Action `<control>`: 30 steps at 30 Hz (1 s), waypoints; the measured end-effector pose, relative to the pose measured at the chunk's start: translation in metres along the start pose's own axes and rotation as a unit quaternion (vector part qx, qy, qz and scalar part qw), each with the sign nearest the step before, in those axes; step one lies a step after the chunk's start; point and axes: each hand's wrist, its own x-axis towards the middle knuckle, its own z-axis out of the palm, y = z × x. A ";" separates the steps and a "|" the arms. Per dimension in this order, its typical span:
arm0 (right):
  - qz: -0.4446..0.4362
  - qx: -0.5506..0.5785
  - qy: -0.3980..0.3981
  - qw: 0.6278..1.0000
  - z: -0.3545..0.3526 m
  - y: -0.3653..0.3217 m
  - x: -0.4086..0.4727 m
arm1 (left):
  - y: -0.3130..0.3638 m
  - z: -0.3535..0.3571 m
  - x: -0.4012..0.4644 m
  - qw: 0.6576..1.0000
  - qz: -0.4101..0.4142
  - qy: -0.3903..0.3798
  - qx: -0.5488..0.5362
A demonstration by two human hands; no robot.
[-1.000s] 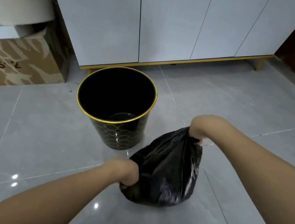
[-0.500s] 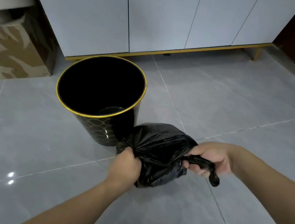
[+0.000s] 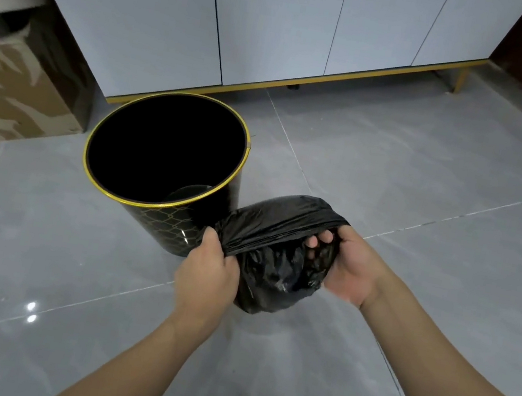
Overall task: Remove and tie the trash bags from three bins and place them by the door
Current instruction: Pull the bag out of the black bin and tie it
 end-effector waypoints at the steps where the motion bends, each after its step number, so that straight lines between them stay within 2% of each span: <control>1: 0.003 -0.016 -0.001 1.000 -0.001 0.001 0.001 | 0.001 0.000 0.003 1.000 -0.006 0.011 -0.010; 5: 0.068 -0.078 -0.033 0.994 -0.012 -0.007 -0.008 | -0.006 0.002 0.009 1.000 -0.026 0.007 0.006; 7: 0.118 -0.112 -0.090 0.983 -0.021 -0.010 -0.018 | -0.012 0.002 0.012 0.999 -0.050 0.015 0.009; 9: 0.127 -0.149 -0.166 0.967 -0.030 -0.011 -0.028 | -0.010 -0.003 0.018 0.993 -0.081 0.063 -0.052; 12: 0.128 -0.052 -0.280 0.950 -0.033 -0.013 -0.033 | -0.001 -0.008 0.027 0.984 -0.072 0.110 -0.123; 15: 0.112 0.084 -0.312 0.940 -0.030 -0.016 -0.025 | -0.005 0.000 0.019 0.998 -0.034 0.053 -0.023; 18: 0.025 0.171 -0.256 0.951 -0.019 -0.022 -0.016 | -0.010 0.013 0.006 0.984 0.012 -0.082 0.157; 20: -0.042 0.171 -0.146 0.973 -0.011 -0.023 -0.016 | -0.004 0.020 -0.004 0.943 0.063 -0.182 0.272; 21: -0.071 0.156 -0.093 0.981 -0.008 -0.024 -0.016 | 0.001 0.020 -0.009 0.923 0.092 -0.208 0.311; 25: -0.136 0.093 0.013 0.986 -0.011 -0.028 -0.017 | 0.020 -0.002 -0.022 0.886 0.194 -0.222 0.358; 28: -0.170 0.049 0.045 0.983 -0.013 -0.037 -0.023 | 0.023 -0.030 -0.017 0.840 0.264 -0.232 0.414; 30: -0.176 0.011 0.048 0.983 -0.007 -0.035 -0.025 | 0.021 -0.045 -0.011 0.829 0.286 -0.226 0.424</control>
